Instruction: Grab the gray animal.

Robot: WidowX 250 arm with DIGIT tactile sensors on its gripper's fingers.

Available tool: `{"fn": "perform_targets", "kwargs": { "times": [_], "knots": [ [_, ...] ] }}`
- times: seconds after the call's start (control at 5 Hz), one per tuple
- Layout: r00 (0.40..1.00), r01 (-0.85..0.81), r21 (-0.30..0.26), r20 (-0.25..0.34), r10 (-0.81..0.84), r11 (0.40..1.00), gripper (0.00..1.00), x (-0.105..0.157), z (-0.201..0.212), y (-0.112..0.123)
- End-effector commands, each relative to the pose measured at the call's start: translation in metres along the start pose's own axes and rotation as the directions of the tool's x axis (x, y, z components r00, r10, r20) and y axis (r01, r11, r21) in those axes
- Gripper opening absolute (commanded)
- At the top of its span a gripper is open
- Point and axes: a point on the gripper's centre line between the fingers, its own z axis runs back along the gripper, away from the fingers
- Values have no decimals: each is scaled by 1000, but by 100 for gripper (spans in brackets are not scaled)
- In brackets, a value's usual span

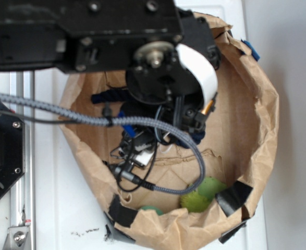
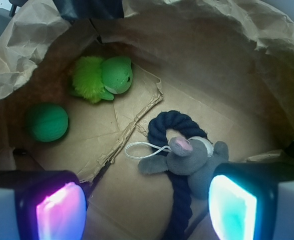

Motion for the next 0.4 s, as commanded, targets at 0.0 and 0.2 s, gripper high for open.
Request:
{"fn": "perform_targets", "kwargs": {
  "times": [0.0,0.2],
  "knots": [
    [994,92,56,50,-95,994,100,4,-18,3],
    [980,186,59,52,-190,981,100,-5,-35,12]
  ]
}}
